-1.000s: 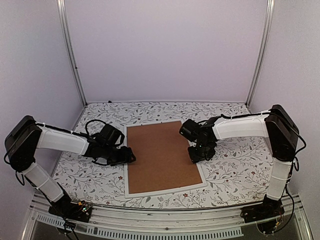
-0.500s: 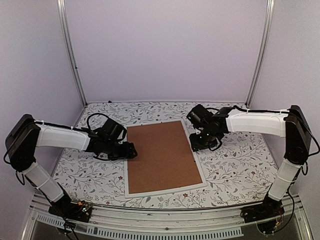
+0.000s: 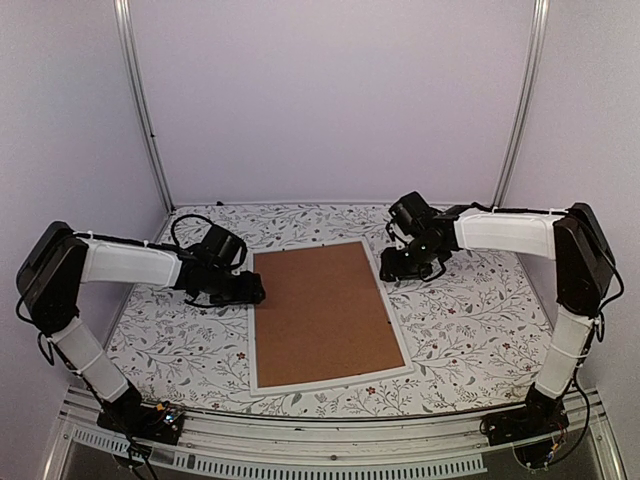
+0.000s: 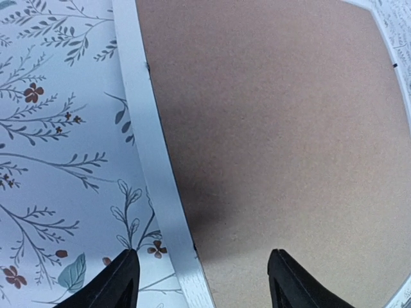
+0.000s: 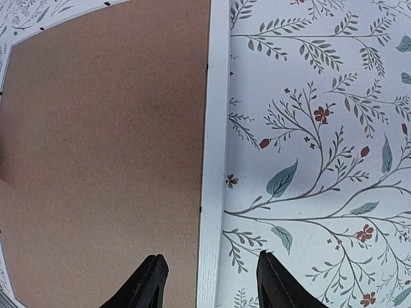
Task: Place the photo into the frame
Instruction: Press the fastener onto the backboard.
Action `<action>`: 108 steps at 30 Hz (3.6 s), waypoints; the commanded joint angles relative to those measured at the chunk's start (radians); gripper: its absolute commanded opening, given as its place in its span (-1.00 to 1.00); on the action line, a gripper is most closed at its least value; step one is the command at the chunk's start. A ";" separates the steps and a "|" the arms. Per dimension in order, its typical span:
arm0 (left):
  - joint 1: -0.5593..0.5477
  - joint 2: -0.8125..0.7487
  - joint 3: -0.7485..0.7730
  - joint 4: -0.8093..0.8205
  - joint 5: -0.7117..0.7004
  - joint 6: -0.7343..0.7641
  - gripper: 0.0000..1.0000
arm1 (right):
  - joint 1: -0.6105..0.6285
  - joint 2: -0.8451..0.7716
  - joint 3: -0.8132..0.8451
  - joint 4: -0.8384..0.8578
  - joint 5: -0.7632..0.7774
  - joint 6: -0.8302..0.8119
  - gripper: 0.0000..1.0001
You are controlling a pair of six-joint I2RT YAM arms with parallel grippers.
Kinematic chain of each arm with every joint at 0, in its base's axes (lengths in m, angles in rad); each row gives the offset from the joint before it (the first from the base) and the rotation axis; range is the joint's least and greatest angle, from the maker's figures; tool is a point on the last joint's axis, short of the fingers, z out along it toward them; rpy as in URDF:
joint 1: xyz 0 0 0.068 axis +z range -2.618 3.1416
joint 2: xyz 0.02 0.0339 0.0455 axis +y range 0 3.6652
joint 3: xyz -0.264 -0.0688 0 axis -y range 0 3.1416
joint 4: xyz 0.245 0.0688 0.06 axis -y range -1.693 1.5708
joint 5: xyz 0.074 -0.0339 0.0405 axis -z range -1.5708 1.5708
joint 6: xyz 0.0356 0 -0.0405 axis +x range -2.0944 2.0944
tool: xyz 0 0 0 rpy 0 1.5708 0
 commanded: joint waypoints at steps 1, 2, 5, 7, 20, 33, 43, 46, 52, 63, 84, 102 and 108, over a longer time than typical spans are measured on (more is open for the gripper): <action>0.027 0.038 0.033 0.002 0.026 0.039 0.42 | -0.020 0.083 0.073 0.051 -0.066 -0.038 0.02; 0.028 0.049 0.039 0.002 0.026 0.043 0.42 | -0.022 0.103 0.088 0.048 -0.061 -0.040 0.02; 0.031 0.077 0.056 0.009 0.058 0.052 0.37 | -0.027 0.160 0.146 0.020 -0.028 -0.045 0.01; 0.031 0.092 0.065 0.014 0.067 0.055 0.35 | -0.027 0.194 0.181 -0.015 0.014 -0.049 -0.01; 0.031 0.109 0.076 0.024 0.080 0.058 0.33 | -0.027 0.231 0.176 -0.100 0.096 -0.067 -0.05; 0.031 0.114 0.075 0.032 0.088 0.057 0.33 | -0.027 0.279 0.181 -0.110 0.080 -0.074 -0.06; 0.032 0.116 0.059 0.042 0.094 0.049 0.33 | -0.014 0.273 0.181 -0.120 0.060 -0.066 -0.07; 0.031 0.117 0.058 0.046 0.098 0.047 0.33 | -0.002 0.273 0.186 -0.123 0.058 -0.060 -0.07; 0.031 0.117 0.056 0.048 0.102 0.047 0.33 | 0.024 0.281 0.200 -0.141 0.076 -0.047 -0.07; 0.025 0.123 0.037 0.083 0.140 0.026 0.32 | 0.059 0.319 0.217 -0.151 0.095 -0.023 -0.07; 0.017 0.130 0.041 0.084 0.135 0.036 0.32 | 0.013 0.158 0.170 -0.003 -0.104 -0.027 -0.06; 0.018 0.141 0.056 0.074 0.140 0.042 0.30 | -0.056 0.265 0.118 0.105 -0.155 -0.014 -0.09; 0.017 0.147 0.055 0.079 0.144 0.042 0.29 | -0.057 0.250 0.055 0.132 -0.156 0.003 -0.42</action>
